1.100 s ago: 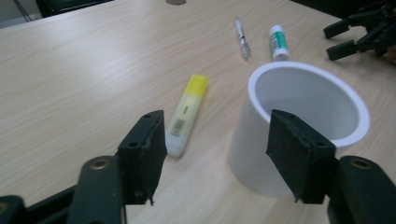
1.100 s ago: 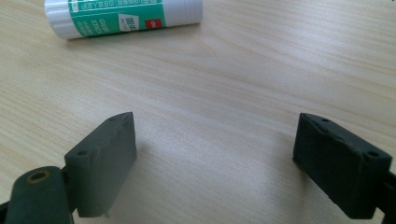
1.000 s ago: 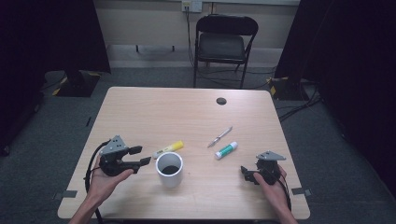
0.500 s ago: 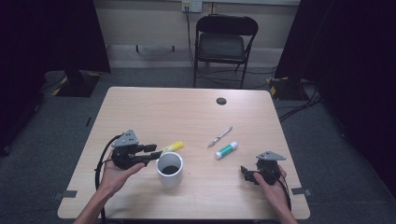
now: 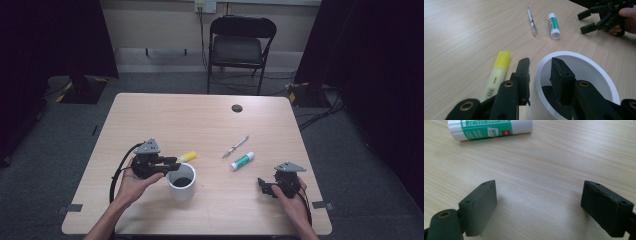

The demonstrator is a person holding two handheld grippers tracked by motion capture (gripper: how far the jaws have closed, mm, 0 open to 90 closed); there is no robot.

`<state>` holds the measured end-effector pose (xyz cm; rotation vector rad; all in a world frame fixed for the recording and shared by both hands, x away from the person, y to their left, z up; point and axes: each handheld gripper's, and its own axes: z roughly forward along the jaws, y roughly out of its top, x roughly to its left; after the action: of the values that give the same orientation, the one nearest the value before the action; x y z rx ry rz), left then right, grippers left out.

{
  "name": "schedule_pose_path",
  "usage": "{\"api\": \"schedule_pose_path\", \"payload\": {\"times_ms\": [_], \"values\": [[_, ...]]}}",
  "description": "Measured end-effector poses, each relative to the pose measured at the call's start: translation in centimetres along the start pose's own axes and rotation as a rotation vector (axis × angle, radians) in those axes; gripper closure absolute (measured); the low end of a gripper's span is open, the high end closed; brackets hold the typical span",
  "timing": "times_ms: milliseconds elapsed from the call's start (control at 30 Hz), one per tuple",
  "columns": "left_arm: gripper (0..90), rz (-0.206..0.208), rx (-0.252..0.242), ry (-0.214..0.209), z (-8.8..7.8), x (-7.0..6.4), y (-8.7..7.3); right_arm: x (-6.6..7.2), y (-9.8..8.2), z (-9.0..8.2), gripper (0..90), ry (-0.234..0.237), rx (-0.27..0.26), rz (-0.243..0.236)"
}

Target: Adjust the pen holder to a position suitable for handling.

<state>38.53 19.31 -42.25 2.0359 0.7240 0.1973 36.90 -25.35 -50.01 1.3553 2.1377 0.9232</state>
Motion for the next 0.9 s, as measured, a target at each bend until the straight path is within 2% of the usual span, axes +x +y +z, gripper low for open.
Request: {"api": "schedule_pose_path", "payload": {"times_ms": [67,233,300,367,600,900], "values": [[70.2,0.001,0.002,-0.004,0.3,0.1,-0.1,0.0,0.0,0.0,12.4,0.0,0.0,0.0],[73.2,0.013,0.045,0.003,0.7,0.2,-0.5,0.0,0.0,0.0,12.4,0.0,0.0,-0.001],[74.0,-0.002,0.041,-0.007,0.8,0.3,-0.6,0.0,0.0,0.0,12.4,0.0,0.0,0.0],[76.1,0.011,0.051,-0.004,0.9,0.2,-0.5,0.0,0.0,0.0,12.4,0.0,0.0,0.0],[78.5,0.01,0.046,0.01,1.2,-0.1,-0.4,0.0,0.0,0.0,12.4,0.0,0.0,0.0],[78.5,0.019,0.047,-0.007,2.1,-0.6,0.1,0.0,0.0,0.0,12.4,0.0,0.0,0.0]]}}
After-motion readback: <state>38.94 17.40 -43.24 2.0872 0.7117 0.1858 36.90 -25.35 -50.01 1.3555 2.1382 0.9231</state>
